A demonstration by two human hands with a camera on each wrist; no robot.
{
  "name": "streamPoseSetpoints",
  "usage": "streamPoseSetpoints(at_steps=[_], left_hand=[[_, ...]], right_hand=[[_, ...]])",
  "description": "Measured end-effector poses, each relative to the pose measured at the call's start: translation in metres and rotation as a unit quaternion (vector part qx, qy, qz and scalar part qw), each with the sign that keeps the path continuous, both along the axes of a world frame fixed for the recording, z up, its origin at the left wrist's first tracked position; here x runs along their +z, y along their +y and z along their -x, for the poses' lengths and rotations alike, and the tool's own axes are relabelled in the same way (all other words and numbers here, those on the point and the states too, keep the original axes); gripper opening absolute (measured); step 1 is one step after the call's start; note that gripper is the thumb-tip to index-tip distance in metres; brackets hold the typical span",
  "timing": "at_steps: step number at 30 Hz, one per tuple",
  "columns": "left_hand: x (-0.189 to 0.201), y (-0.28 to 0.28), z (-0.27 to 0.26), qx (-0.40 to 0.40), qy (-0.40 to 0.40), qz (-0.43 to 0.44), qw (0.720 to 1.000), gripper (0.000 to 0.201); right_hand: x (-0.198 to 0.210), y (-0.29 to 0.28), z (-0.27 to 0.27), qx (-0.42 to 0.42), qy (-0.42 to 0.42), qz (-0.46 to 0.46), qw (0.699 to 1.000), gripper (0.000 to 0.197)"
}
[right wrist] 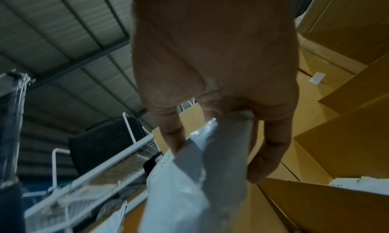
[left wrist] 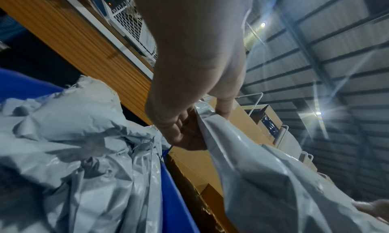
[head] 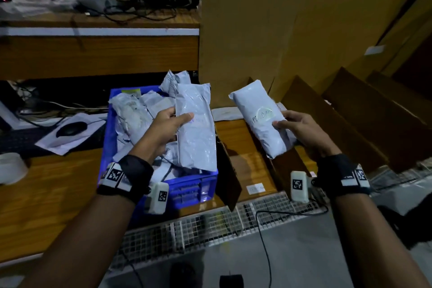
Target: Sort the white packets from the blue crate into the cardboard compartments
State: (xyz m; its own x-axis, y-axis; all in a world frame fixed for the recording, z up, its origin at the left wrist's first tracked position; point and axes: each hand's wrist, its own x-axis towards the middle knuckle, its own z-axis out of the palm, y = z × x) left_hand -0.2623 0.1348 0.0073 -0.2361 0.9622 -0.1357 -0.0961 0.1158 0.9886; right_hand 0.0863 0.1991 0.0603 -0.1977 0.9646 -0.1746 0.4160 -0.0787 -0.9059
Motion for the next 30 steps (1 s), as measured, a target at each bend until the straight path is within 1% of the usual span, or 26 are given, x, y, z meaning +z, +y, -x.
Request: streamPoseSetpoints(at_steps=[3, 6, 8, 12, 13, 15, 16, 18, 21, 23, 26, 28, 29, 30], left_hand=[[-0.006, 0.004, -0.011, 0.029, 0.0, 0.006, 1.0, 0.029], [-0.008, 0.013, -0.012, 0.051, 0.012, 0.02, 0.998, 0.031], [-0.01, 0.024, -0.008, 0.061, 0.019, 0.025, 0.998, 0.03], [-0.008, 0.057, -0.003, 0.075, 0.045, 0.024, 0.996, 0.031], [-0.008, 0.07, -0.003, 0.077, 0.056, 0.026, 0.995, 0.03], [-0.007, 0.096, -0.002, 0.079, 0.083, 0.033, 0.993, 0.031], [-0.008, 0.108, -0.002, 0.078, 0.097, 0.038, 0.991, 0.035], [-0.012, 0.132, 0.0, 0.077, 0.124, 0.045, 0.988, 0.04], [-0.025, 0.161, 0.004, 0.088, 0.145, 0.062, 0.983, 0.034], [-0.034, 0.172, 0.007, 0.097, 0.145, 0.086, 0.981, 0.032], [-0.044, 0.18, 0.009, 0.098, 0.166, 0.103, 0.976, 0.022], [-0.046, 0.182, 0.009, 0.094, 0.184, 0.107, 0.972, 0.02], [-0.048, 0.182, 0.009, 0.096, 0.182, 0.11, 0.972, 0.023], [-0.05, 0.182, 0.009, 0.096, 0.175, 0.111, 0.973, 0.028]], right_hand=[[-0.004, 0.01, 0.002, -0.003, -0.03, -0.004, 1.0, 0.026], [-0.012, 0.04, 0.012, 0.009, -0.05, 0.001, 0.999, 0.03], [-0.019, 0.068, 0.024, 0.026, -0.078, 0.002, 0.997, 0.03], [-0.043, 0.14, 0.057, 0.074, -0.172, -0.008, 0.982, 0.019], [-0.052, 0.159, 0.065, 0.089, -0.194, -0.003, 0.977, 0.021], [-0.072, 0.195, 0.081, 0.122, -0.236, 0.009, 0.964, 0.033], [-0.082, 0.21, 0.088, 0.139, -0.26, 0.014, 0.955, 0.038], [-0.1, 0.238, 0.102, 0.176, -0.291, 0.023, 0.94, 0.043], [-0.129, 0.273, 0.118, 0.231, -0.34, 0.027, 0.911, 0.045], [-0.149, 0.289, 0.121, 0.267, -0.375, 0.029, 0.887, 0.051], [-0.176, 0.3, 0.122, 0.305, -0.427, 0.033, 0.851, 0.055], [-0.191, 0.304, 0.123, 0.31, -0.475, 0.02, 0.823, 0.06], [-0.199, 0.304, 0.123, 0.292, -0.482, 0.007, 0.826, 0.063], [-0.206, 0.3, 0.122, 0.263, -0.475, -0.013, 0.84, 0.064]])
